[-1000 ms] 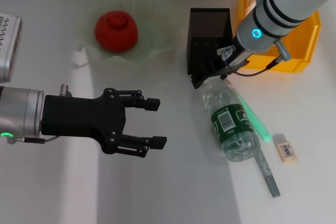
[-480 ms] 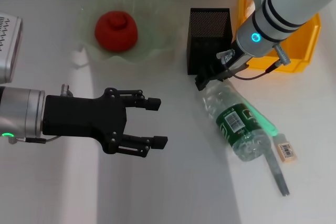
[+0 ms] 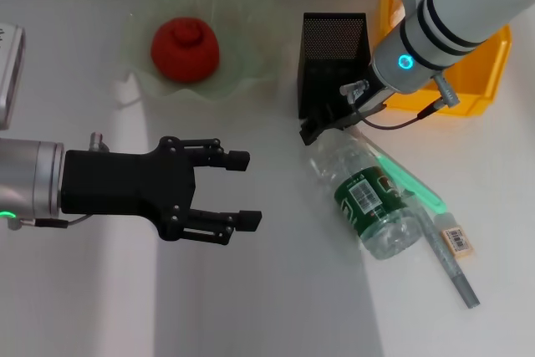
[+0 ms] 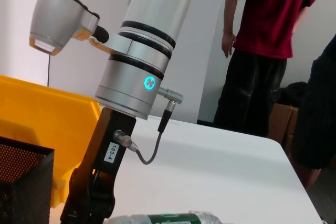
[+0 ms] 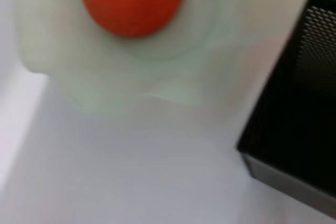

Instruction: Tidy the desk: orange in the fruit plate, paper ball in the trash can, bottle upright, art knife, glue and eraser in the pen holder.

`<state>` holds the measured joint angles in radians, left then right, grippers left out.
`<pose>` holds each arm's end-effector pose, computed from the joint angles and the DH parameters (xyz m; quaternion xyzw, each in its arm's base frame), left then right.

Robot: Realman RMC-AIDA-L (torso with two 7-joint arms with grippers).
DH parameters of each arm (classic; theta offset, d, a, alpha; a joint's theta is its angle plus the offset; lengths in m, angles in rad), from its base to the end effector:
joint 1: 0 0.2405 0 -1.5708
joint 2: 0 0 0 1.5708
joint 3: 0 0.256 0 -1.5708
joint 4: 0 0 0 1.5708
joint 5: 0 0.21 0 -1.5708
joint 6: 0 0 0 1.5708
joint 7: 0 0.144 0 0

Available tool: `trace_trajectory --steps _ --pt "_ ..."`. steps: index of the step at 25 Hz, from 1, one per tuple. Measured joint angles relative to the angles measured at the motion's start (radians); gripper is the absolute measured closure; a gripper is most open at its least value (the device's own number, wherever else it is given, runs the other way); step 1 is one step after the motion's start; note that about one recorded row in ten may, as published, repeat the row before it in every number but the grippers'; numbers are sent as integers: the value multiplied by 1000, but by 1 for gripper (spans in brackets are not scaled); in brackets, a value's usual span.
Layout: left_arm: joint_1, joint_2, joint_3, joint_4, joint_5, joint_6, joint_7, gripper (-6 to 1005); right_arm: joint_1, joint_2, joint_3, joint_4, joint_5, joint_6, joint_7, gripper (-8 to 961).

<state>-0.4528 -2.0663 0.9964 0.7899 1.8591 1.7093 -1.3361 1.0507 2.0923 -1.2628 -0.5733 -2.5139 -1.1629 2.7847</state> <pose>-0.2352 0.2965 -0.0086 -0.9671 -0.1026 -0.2320 0.0170 0.1519 0.4181 -0.0774 -0.8533 0.4813 -0.1166 0.1629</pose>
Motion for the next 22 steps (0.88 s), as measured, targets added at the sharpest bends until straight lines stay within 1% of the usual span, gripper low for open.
trace_trajectory --steps 1,2,3,4,5,8,11,12,13,14,15,16,17,18,19,20,22 --pt "0 0 -4 0 0 2 0 201 -12 0 0 -18 11 -2 -6 526" --pt "1 0 -10 0 0 3 0 201 -41 0 -8 -64 27 -6 -10 526" --pt "1 0 -10 0 0 3 0 202 -41 0 -8 -64 27 -6 -10 526" --pt "1 0 -10 0 0 3 0 202 -74 -1 -35 -112 54 -7 -11 526" --pt "1 0 -12 -1 0 4 0 202 -74 -1 -35 -112 54 -7 -11 526" --pt "2 1 -30 -1 0 11 0 202 -134 -5 -81 -191 112 -8 -22 526" --pt "2 1 -53 -2 0 17 1 203 -195 -6 -98 -275 157 -10 -43 526" --pt "2 2 -65 -4 -2 22 3 203 -240 -6 -113 -333 187 -10 -51 526" --pt "2 2 -65 -4 -2 22 3 203 -240 -6 -113 -333 187 -10 -51 526" --pt "2 2 -65 -4 -2 22 3 203 -263 -6 -121 -362 201 -10 -53 526" --pt "3 4 -79 -9 -7 29 8 203 -288 -6 -130 -395 211 -10 -59 526" --pt "3 6 -116 -26 -12 46 24 203 -309 -6 -137 -421 218 -10 -66 526" --pt "3 6 -139 -35 -13 52 32 203 -357 -5 -153 -479 240 -5 -103 526" --pt "4 7 -158 -42 -13 55 37 204 -357 -5 -153 -479 240 -5 -103 526" --pt "4 7 -158 -42 -13 55 37 204 -381 -4 -162 -506 256 0 -123 526" --pt "8 7 -194 -50 -13 58 41 204 -404 -4 -168 -527 278 7 -144 526" --pt "15 8 -225 -51 -14 59 41 204 -450 -6 -175 -563 341 22 -196 527"
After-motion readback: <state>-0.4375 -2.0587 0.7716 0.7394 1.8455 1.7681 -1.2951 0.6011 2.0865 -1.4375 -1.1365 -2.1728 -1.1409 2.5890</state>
